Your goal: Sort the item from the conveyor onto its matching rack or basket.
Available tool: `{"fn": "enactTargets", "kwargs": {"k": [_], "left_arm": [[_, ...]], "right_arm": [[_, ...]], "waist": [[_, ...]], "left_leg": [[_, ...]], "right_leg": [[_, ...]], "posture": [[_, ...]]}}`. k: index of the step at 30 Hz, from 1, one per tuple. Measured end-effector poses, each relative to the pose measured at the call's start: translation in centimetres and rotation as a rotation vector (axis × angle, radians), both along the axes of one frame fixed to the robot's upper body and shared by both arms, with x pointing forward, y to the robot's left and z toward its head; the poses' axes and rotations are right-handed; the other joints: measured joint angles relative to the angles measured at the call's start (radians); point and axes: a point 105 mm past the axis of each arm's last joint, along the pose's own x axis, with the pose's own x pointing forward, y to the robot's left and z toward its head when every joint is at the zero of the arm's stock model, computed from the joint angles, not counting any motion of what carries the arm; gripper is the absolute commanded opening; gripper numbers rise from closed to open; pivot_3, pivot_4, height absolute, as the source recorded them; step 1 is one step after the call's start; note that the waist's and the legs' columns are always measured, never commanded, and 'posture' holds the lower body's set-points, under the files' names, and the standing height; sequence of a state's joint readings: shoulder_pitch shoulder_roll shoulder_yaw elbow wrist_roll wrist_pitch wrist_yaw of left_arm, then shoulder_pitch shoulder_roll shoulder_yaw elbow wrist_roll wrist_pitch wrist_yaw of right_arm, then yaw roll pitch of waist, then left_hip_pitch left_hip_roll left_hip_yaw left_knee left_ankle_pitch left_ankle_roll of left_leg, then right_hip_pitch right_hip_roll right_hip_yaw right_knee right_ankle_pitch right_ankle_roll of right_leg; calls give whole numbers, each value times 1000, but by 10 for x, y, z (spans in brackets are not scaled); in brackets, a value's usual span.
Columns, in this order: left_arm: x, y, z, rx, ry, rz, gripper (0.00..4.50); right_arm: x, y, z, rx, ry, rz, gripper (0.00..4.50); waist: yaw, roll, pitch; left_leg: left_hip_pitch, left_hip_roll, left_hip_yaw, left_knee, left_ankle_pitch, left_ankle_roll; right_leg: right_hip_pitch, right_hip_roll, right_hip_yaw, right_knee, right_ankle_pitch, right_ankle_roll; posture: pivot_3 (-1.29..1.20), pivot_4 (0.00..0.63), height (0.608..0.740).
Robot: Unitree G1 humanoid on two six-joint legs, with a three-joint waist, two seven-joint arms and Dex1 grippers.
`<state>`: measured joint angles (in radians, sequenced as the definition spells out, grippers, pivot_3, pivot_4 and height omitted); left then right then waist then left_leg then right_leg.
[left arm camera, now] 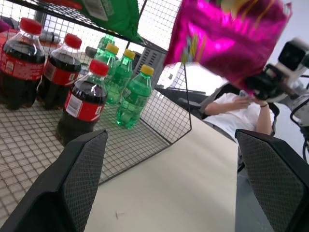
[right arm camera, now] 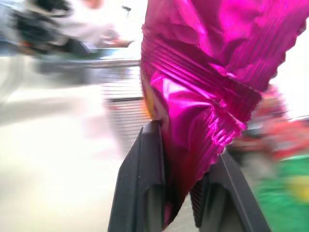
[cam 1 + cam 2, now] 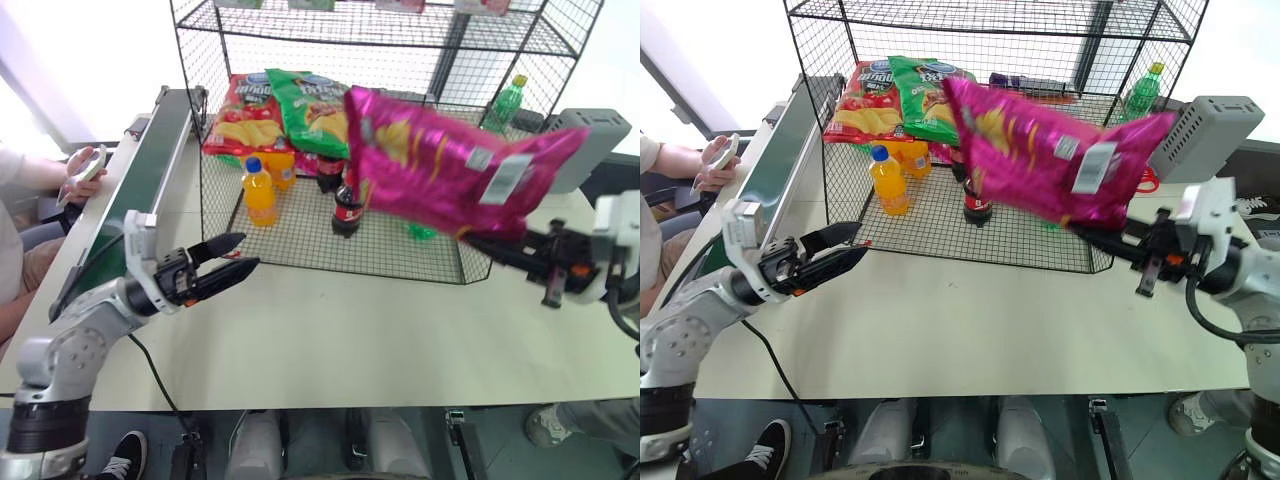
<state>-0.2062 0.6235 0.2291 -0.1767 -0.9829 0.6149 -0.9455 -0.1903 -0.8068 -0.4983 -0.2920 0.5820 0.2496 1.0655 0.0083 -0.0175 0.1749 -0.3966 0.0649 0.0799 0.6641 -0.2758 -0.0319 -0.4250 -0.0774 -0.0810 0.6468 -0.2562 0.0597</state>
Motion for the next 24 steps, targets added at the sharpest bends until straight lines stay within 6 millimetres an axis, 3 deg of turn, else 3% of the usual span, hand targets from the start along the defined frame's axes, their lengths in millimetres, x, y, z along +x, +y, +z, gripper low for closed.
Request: {"fn": "enactTargets", "kwargs": {"k": [2, 6, 13, 19, 24], "left_arm": [[4, -2, 2, 5, -21, -4, 4500], [14, -3, -3, 34, -44, 33, 4500], [15, -5, -9, 80, -40, 42, 4500], [13, -5, -7, 107, -85, 64, 4500], [1, -16, 5, 86, -167, 10, 4500]], "right_arm": [[6, -8, 7, -49, -90, -59, 134], [21, -11, 2, -208, -212, -147, 134], [49, -17, 14, -441, -498, -317, 134], [68, -22, -6, -664, -546, -396, 134], [83, -21, 9, -717, -635, -506, 134]], "waist": [[1, 0, 0], [0, 0, 0], [0, 0, 0], [0, 1, 0], [-8, 1, 1]], "left_leg": [[0, 0, 0, 0, 0, 0], [0, 0, 0, -1, 0, 0], [0, 0, 1, 0, 0, -1], [0, 0, 1, 0, 1, -1], [0, 0, 1, 0, 2, -3]], "right_leg": [[0, 0, 0, 1, 0, 0], [0, 0, 0, 1, 0, 1], [0, 0, 0, 1, 0, 1], [0, -1, 0, 1, 0, 1], [-1, -1, 0, 2, 0, 1]], "posture": [[0, 150, 740], [0, 150, 740], [0, 150, 740], [0, 150, 740], [0, 150, 740]]}}
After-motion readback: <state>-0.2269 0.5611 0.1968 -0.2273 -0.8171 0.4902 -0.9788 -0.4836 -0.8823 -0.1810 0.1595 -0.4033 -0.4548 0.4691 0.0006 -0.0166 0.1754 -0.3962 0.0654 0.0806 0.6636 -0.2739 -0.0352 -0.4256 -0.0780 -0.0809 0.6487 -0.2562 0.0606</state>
